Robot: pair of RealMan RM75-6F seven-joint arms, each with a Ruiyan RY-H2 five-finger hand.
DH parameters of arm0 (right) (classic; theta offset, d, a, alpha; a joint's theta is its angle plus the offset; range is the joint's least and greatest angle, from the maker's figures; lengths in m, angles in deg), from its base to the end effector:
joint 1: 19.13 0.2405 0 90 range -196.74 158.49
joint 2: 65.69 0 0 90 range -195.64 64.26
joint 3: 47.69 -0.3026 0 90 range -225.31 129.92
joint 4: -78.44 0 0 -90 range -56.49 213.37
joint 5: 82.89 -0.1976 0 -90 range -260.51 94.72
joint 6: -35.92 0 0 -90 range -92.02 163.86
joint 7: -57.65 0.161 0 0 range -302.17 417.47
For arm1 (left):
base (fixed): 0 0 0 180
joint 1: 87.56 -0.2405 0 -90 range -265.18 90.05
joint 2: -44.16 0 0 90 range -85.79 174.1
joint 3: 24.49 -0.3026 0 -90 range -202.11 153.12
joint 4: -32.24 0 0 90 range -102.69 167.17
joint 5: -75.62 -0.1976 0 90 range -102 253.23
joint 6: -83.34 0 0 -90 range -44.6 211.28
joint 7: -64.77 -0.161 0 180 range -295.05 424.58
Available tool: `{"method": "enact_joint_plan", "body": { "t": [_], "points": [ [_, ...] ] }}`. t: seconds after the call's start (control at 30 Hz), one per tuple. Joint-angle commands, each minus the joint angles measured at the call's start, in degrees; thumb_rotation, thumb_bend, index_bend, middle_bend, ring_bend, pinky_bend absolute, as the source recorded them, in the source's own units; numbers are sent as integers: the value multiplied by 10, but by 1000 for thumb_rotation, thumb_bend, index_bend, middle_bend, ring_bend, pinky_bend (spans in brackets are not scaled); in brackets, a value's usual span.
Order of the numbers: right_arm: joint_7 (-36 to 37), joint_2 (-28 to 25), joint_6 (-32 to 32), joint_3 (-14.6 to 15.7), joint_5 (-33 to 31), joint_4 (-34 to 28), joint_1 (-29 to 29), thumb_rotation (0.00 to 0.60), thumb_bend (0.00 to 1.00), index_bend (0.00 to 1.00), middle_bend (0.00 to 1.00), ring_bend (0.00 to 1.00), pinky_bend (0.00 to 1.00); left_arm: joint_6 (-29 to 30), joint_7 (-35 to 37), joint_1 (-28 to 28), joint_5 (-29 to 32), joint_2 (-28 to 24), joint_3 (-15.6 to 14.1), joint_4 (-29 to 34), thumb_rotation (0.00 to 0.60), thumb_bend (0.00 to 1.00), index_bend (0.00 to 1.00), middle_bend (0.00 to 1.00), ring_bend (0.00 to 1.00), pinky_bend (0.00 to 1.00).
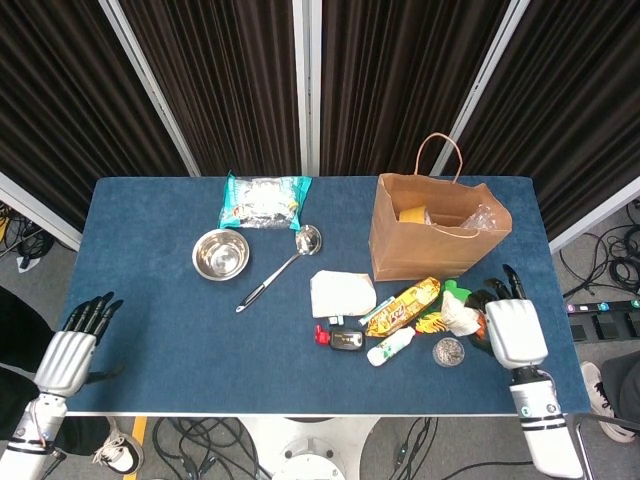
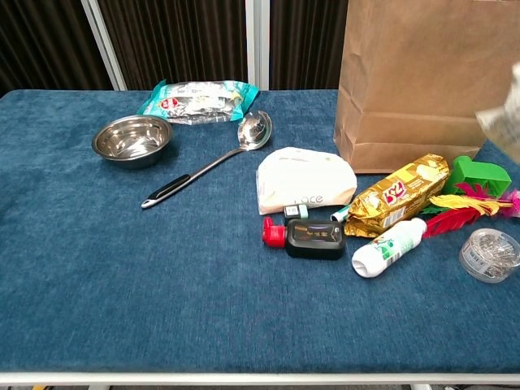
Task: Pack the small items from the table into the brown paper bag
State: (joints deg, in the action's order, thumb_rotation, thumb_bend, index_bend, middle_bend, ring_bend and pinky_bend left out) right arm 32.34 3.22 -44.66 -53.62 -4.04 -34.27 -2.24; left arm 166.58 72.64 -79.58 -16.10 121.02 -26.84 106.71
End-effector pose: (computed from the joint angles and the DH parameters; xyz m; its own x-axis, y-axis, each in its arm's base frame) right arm -0.2359 -0.2572 0.1408 0.3926 -0.0125 0.9196 -0.9085 -0.1610 0.3857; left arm -0.3710 0.2046 0.1108 0.3725 0.1102 0.9215 0.9229 -0.1487 -0.3553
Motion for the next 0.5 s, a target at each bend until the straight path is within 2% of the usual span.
{"method": "enact_joint_plan", "body": {
  "t": [0.03, 0.17, 0.27, 0.37, 0.5],
  "points": [
    [-33, -26, -21, -31, 61, -88, 20, 600, 265, 653, 529, 236, 21, 1, -1, 0, -1, -1, -1, 0, 600, 114, 81, 88, 0, 116],
    [-54, -3, -22, -73, 78, -133, 51, 600, 265, 654, 528, 236, 20, 3, -2, 0, -4, -4, -1, 1, 600, 114, 80, 88, 0, 116],
    [-69, 27, -29, -116, 84, -139, 80, 600, 265, 654, 528, 236, 20, -2, 0, 1, 0, -3, 0, 0, 600, 115, 81, 88, 0, 116],
    [-99, 65, -53, -165, 104, -106, 110, 600, 265, 654, 528, 236, 20, -5, 1, 1, 1, -2, -1, -4, 600, 117, 81, 88, 0, 116],
    [-142, 110, -95, -223, 132, -26, 145, 600, 265, 654, 528, 236, 20, -3, 3, 1, 0, 0, 0, -7, 600, 116, 81, 88, 0, 116]
  ]
}}
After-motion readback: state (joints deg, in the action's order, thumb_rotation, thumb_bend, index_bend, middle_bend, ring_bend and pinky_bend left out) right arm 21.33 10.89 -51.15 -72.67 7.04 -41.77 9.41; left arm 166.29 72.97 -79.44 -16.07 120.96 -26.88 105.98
